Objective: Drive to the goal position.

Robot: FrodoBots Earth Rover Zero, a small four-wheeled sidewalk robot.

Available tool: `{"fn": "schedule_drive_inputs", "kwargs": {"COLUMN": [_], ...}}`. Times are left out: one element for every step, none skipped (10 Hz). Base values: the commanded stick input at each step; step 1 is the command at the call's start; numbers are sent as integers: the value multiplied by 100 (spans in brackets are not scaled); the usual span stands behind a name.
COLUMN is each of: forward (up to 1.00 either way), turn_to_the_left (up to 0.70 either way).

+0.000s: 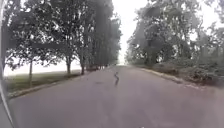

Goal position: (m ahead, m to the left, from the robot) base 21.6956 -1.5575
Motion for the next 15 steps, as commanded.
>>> {"fn": "schedule_drive_inputs", "kwargs": {"forward": [70, 70, 70, 70, 70, 70, 70, 70, 70, 70, 70, 70, 70, 70, 70], "turn_to_the_left": [0, 0, 0, 0, 0, 0, 0, 0, 0, 0, 0, 0, 0, 0, 0]}}
